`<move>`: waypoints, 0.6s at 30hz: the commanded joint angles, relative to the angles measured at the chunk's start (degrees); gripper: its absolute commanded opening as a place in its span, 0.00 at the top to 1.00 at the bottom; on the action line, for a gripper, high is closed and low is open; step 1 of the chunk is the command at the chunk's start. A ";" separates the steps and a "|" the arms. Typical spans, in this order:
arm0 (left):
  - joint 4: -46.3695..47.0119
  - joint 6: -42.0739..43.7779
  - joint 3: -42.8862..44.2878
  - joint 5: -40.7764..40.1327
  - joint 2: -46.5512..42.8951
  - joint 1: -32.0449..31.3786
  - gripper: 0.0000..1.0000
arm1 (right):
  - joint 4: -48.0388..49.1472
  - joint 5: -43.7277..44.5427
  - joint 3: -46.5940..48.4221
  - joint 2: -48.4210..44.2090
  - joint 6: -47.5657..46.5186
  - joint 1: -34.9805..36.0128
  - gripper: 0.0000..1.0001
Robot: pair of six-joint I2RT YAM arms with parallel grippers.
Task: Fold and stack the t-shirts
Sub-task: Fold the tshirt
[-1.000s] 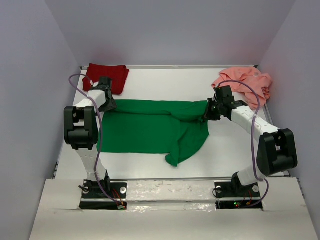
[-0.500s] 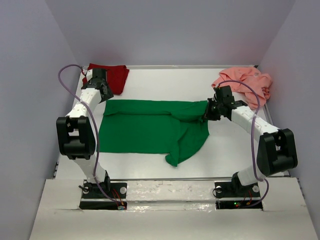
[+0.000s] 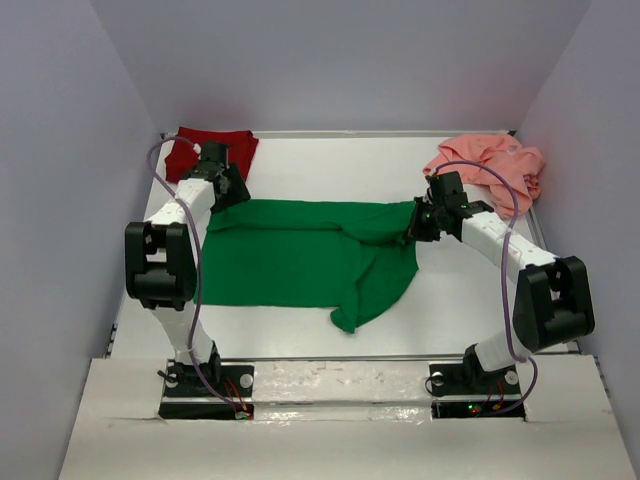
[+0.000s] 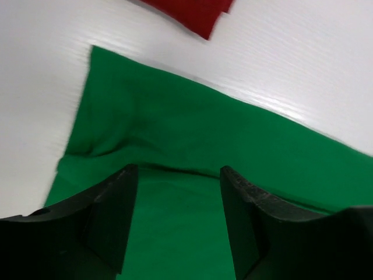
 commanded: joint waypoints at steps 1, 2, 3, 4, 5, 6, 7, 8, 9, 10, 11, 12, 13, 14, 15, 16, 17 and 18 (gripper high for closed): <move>4.14 0.97 0.24 9.89 2.01 -2.81 0.40 | 1.24 -0.44 0.87 0.60 -0.01 0.55 1.00; 3.97 1.58 1.29 10.59 2.90 -4.04 0.42 | 1.24 -0.44 0.87 0.69 -0.01 0.55 1.00; 3.54 1.59 1.73 10.95 4.21 -4.75 0.43 | 1.24 -0.52 0.96 0.78 -0.01 0.55 1.00; 3.53 1.67 2.35 11.04 4.66 -6.32 0.43 | 1.32 -0.44 1.13 0.86 0.08 0.55 1.00; 3.53 1.67 2.70 11.04 5.10 -7.21 0.43 | 1.32 -0.52 1.22 0.87 0.08 0.55 1.00; 3.53 1.76 3.14 10.43 5.54 -8.08 0.43 | 1.32 -0.52 1.22 0.95 0.08 0.55 1.00; 3.53 1.68 3.40 9.99 5.72 -8.88 0.42 | 1.32 -0.44 1.31 0.95 -0.01 0.55 1.00; 3.62 1.50 4.45 9.99 6.15 -10.19 0.43 | 1.32 -0.35 1.31 1.04 0.08 0.55 1.00; 3.71 1.41 4.98 10.33 6.16 -10.81 0.43 | 1.32 -0.35 1.31 1.04 0.08 0.55 1.00; 3.53 1.32 5.69 10.60 7.03 -11.34 0.43 | 1.32 -0.26 1.31 0.95 0.08 0.55 1.00; 3.53 1.06 7.00 10.86 7.56 -11.78 0.43 | 1.32 -0.26 1.31 1.04 0.08 0.55 1.00; 3.36 0.62 7.71 11.91 8.78 -12.65 0.43 | 1.32 -0.26 1.31 1.13 0.08 0.55 1.00; 3.18 0.53 9.19 12.35 9.32 -13.10 0.43 | 1.24 -0.35 1.31 1.30 0.08 0.55 1.00; 3.09 0.45 9.90 12.36 10.02 -13.62 0.43 | 1.32 -0.44 1.31 1.31 0.08 0.55 1.00; 2.83 0.44 10.61 12.27 10.90 -14.76 0.44 | 1.32 -0.44 1.40 1.39 -0.01 0.55 1.00; 2.65 0.36 11.22 12.27 11.43 -15.38 0.44 | 1.32 -0.44 1.40 1.31 -0.01 0.55 1.00; 2.57 0.44 12.45 12.36 11.87 -15.82 0.44 | 1.41 -0.52 1.40 1.39 -0.01 0.55 1.00; 2.48 0.36 13.16 12.27 12.22 -16.35 0.44 | 1.41 -0.44 1.40 1.39 -0.01 0.55 1.00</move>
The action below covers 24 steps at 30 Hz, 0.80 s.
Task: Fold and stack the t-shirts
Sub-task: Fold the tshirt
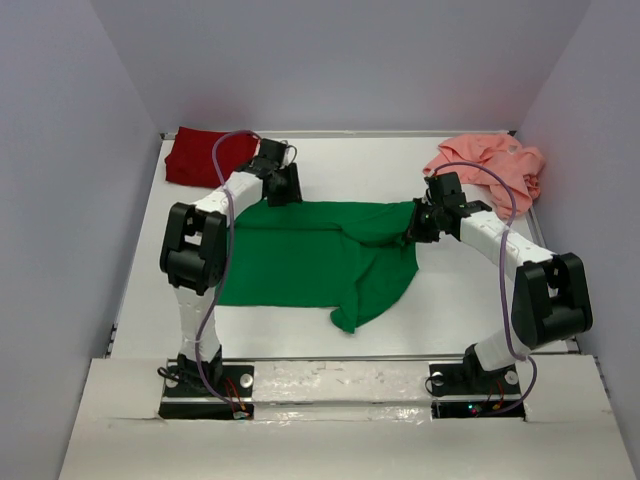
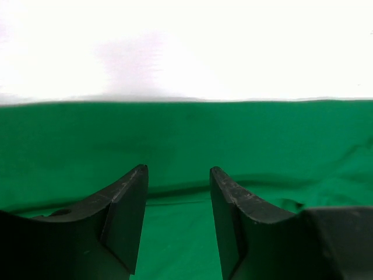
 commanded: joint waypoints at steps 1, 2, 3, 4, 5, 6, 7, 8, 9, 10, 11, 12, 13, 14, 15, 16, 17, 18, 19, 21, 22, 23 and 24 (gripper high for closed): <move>-0.39 0.03 4.48 1.47 1.49 -2.14 0.47 | 1.39 -0.26 1.29 0.21 -0.12 0.55 1.00; -0.56 0.03 5.53 1.39 1.93 -2.50 0.48 | 1.39 -0.17 1.29 0.21 -0.12 0.55 1.00; -0.82 -0.06 5.98 1.47 2.81 -2.76 0.58 | 1.39 -0.17 1.20 0.13 -0.29 0.55 1.00; -1.00 0.03 6.33 1.73 3.16 -3.20 0.71 | 1.39 -0.09 1.20 0.04 -0.29 0.55 1.00; -1.09 0.12 6.94 2.08 3.60 -3.38 0.87 | 1.39 0.00 1.12 0.04 -0.21 0.55 1.00; -1.35 -0.06 7.21 2.35 4.30 -3.47 0.99 | 1.39 0.09 1.11 0.04 -0.29 0.55 1.00; -1.44 -0.15 7.30 2.35 4.48 -3.64 1.00 | 1.39 0.00 1.11 0.04 -0.29 0.55 1.00; -1.44 -0.23 7.30 2.53 4.57 -3.82 1.00 | 1.39 0.00 1.11 0.04 -0.29 0.55 1.00; -1.53 -0.41 7.30 3.05 4.83 -4.08 1.00 | 1.39 0.09 1.11 0.04 -0.29 0.55 1.00; -1.53 -0.32 7.30 3.32 4.92 -4.09 1.00 | 1.30 0.09 1.11 0.12 -0.29 0.55 1.00; -1.70 -0.41 7.21 3.49 5.10 -4.43 1.00 | 1.39 0.00 1.11 0.21 -0.29 0.55 1.00; -1.71 -0.32 7.13 3.58 5.10 -4.70 1.00 | 1.39 0.00 1.11 0.21 -0.21 0.55 1.00; -1.71 -0.32 7.04 3.58 5.19 -4.87 1.00 | 1.39 -0.08 1.03 0.30 -0.21 0.55 1.00; -1.71 -0.32 6.78 3.50 5.27 -5.14 1.00 | 1.39 -0.09 1.03 0.21 -0.29 0.55 1.00; -1.79 -0.15 6.69 3.41 5.45 -5.49 1.00 | 1.48 -0.09 1.03 0.21 -0.12 0.55 1.00; -1.79 -0.15 6.51 3.41 5.54 -5.67 1.00 | 1.48 -0.09 0.94 0.21 -0.20 0.55 1.00; -1.79 -0.15 6.42 3.49 5.63 -5.75 1.00 | 1.48 -0.09 0.94 0.13 -0.12 0.55 1.00; -1.88 -0.15 6.34 3.67 5.89 -5.84 1.00 | 1.56 -0.09 0.85 0.12 -0.12 0.55 1.00; -1.88 -0.15 6.25 3.84 6.06 -6.02 1.00 | 1.48 -0.09 0.85 0.04 -0.12 0.55 1.00; -2.14 -0.23 6.25 4.20 6.24 -6.19 1.00 | 1.48 0.00 0.76 -0.14 -0.12 0.55 1.00; -2.23 -0.23 6.25 4.37 6.42 -6.28 1.00 | 1.56 0.00 0.68 -0.05 -0.12 0.55 1.00; -2.32 -0.15 6.33 4.46 6.59 -6.28 1.00 | 1.48 0.09 0.68 -0.05 -0.20 0.55 1.00; -2.67 -0.06 6.42 4.81 6.85 -6.46 1.00 | 1.48 0.09 0.76 -0.05 -0.12 0.55 1.00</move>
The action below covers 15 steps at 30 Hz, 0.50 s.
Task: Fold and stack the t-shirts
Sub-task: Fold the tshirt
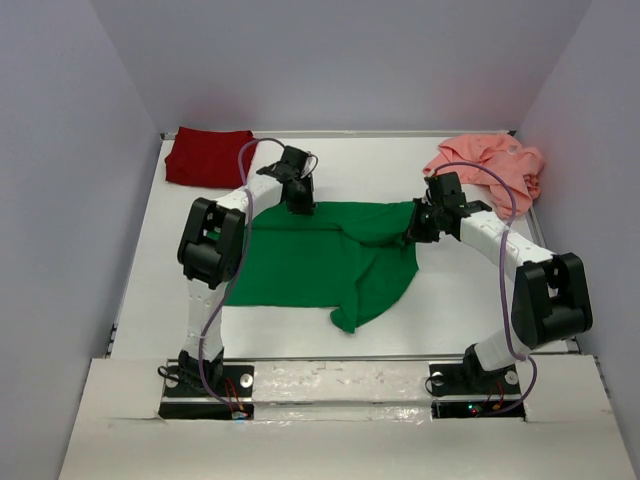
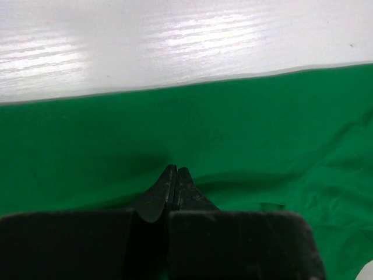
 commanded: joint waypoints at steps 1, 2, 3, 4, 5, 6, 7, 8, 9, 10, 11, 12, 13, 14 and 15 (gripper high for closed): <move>-1.93 0.14 1.42 1.88 0.43 -0.58 1.00 | 1.48 0.00 0.76 -0.18 -0.10 0.55 1.00; -2.19 0.22 1.42 1.97 0.52 -0.75 1.00 | 1.48 0.00 0.76 -0.10 -0.10 0.55 1.00; -2.46 0.31 1.68 1.97 0.69 -0.75 1.00 | 1.48 0.00 0.76 -0.09 -0.10 0.55 1.00; -3.50 0.23 1.77 1.88 1.13 -0.75 1.00 | 1.48 0.00 0.85 -0.09 -0.01 0.55 1.00; -3.95 0.31 1.94 1.97 1.40 -0.84 1.00 | 1.56 0.00 0.85 -0.09 -0.01 0.55 1.00; -4.48 0.31 1.86 1.97 1.49 -0.76 1.00 | 1.48 0.00 0.85 -0.09 -0.01 0.55 1.00; -4.57 0.31 1.60 2.15 1.49 -0.84 1.00 | 1.56 0.00 0.85 -0.18 -0.01 0.55 1.00; -4.66 0.40 1.42 2.23 1.40 -0.93 1.00 | 1.57 0.00 0.85 -0.18 -0.01 0.55 1.00; -4.92 0.40 1.24 2.58 1.14 -1.02 1.00 | 1.57 -0.08 0.85 -0.10 0.08 0.55 1.00; -5.18 0.49 1.15 2.76 1.05 -1.11 1.00 | 1.57 -0.09 0.85 -0.09 0.08 0.55 1.00; -5.44 0.58 1.07 2.94 0.87 -1.19 1.00 | 1.57 -0.09 0.85 -0.09 -0.01 0.55 1.00; -5.88 0.66 0.80 3.29 0.44 -1.37 1.00 | 1.57 0.00 0.85 -0.09 0.08 0.55 1.00; -6.23 0.75 0.54 3.46 0.35 -1.46 1.00 | 1.48 0.00 0.94 -0.09 0.08 0.55 1.00; -6.85 0.84 0.36 4.25 0.00 -1.46 1.00 | 1.56 0.00 0.94 -0.09 0.08 0.55 1.00; -6.85 0.84 0.19 4.60 -0.01 -1.63 1.00 | 1.57 0.09 0.94 -0.01 0.08 0.55 1.00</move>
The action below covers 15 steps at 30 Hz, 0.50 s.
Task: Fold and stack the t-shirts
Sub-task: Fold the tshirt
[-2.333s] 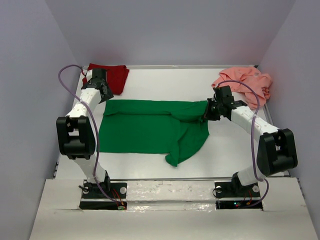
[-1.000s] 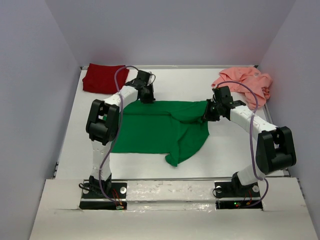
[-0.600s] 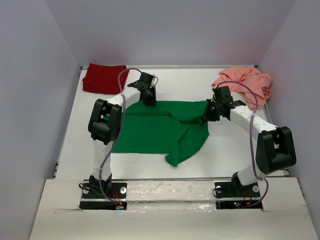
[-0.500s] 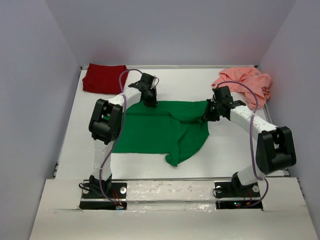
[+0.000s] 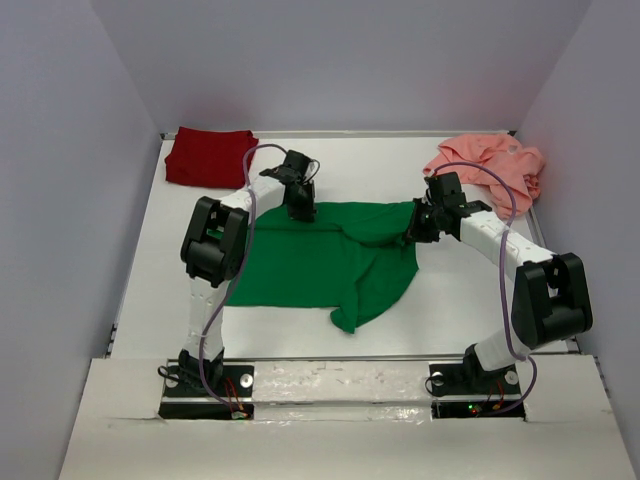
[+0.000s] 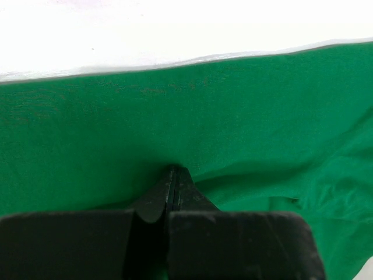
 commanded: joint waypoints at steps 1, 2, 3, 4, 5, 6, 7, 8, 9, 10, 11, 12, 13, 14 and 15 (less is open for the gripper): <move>-4.82 0.88 -0.07 3.21 -2.15 -1.22 1.00 | 1.57 0.09 0.94 -0.01 0.06 0.55 1.00; -5.43 0.88 -0.42 3.30 -2.33 -1.39 1.00 | 1.57 0.09 1.03 -0.01 0.06 0.55 1.00; -5.96 0.88 -0.78 3.30 -2.41 -1.48 1.00 | 1.57 0.00 1.03 0.08 0.06 0.55 1.00; -6.92 1.06 -1.04 3.56 -3.02 -1.74 1.00 | 1.57 0.09 1.11 0.17 0.06 0.55 1.00; -7.54 1.23 -2.00 3.65 -3.47 -1.92 1.00 | 1.48 0.09 1.11 0.17 0.06 0.55 1.00; -7.98 1.15 -2.45 3.56 -3.90 -2.18 1.00 | 1.39 0.09 1.20 0.26 0.06 0.55 1.00; -8.34 1.24 -2.88 3.39 -4.87 -2.36 1.00 | 1.48 0.09 1.20 0.34 0.06 0.55 1.00; -8.69 1.41 -3.59 3.30 -5.40 -2.71 1.00 | 1.48 0.09 1.20 0.26 0.15 0.55 1.00; -9.65 1.50 -3.85 3.04 -6.19 -2.89 1.00 | 1.48 0.09 1.20 0.34 0.15 0.55 1.00; -10.01 1.59 -4.12 2.77 -6.63 -3.15 1.00 | 1.48 0.09 1.20 0.43 0.15 0.55 1.00; -10.88 1.85 -4.47 2.25 -6.98 -3.41 1.00 | 1.48 0.09 1.20 0.52 0.15 0.55 1.00; -11.32 2.11 -4.65 1.90 -7.68 -3.59 1.00 | 1.48 0.00 1.20 0.52 0.15 0.55 1.00; -11.76 2.29 -4.65 1.46 -7.95 -3.68 1.00 | 1.56 0.00 1.29 0.69 0.15 0.55 1.00; -12.20 2.38 -4.82 0.93 -8.13 -3.68 1.00 | 1.48 0.00 1.29 0.70 0.23 0.55 1.00; -12.99 2.90 -5.00 0.14 -8.56 -3.77 1.00 | 1.56 0.00 1.38 0.78 0.23 0.55 1.00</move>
